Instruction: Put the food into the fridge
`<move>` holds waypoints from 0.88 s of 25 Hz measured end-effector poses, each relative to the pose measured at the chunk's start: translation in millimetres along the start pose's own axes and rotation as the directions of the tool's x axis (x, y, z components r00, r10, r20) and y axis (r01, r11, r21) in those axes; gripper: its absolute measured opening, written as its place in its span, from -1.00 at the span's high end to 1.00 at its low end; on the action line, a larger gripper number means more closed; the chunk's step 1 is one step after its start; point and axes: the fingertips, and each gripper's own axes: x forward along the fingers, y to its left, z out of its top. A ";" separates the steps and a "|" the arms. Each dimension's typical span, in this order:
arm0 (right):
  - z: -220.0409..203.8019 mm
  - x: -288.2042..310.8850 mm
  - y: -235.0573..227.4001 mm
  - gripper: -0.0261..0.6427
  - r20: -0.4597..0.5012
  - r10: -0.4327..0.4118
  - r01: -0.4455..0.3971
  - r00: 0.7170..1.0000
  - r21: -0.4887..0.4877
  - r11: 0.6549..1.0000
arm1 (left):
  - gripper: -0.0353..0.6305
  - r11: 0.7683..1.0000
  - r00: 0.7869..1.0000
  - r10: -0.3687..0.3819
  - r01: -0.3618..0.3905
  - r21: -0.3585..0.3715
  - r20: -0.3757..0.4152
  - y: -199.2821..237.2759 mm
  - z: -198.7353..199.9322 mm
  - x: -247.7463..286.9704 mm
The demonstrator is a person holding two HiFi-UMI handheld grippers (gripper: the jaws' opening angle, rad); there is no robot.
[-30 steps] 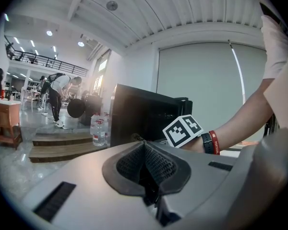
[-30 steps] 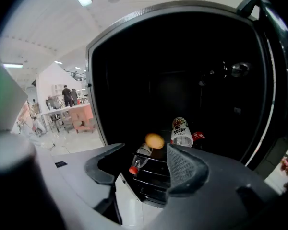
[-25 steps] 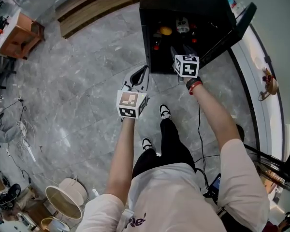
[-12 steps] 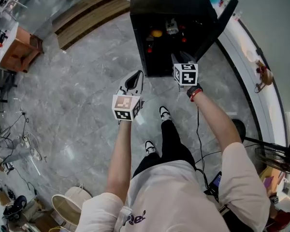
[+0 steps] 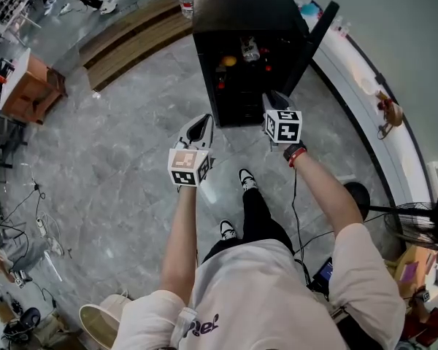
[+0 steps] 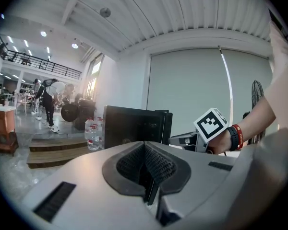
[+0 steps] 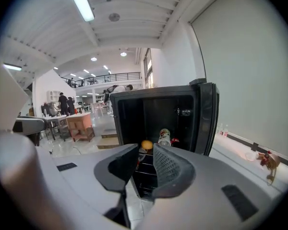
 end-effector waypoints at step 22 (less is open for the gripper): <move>7.3 -142.4 30.9 0.82 0.090 0.020 -0.021 0.996 0.014 1.000 | 0.84 0.999 0.995 0.031 -0.033 0.018 0.096 -37.4 41.3 -93.8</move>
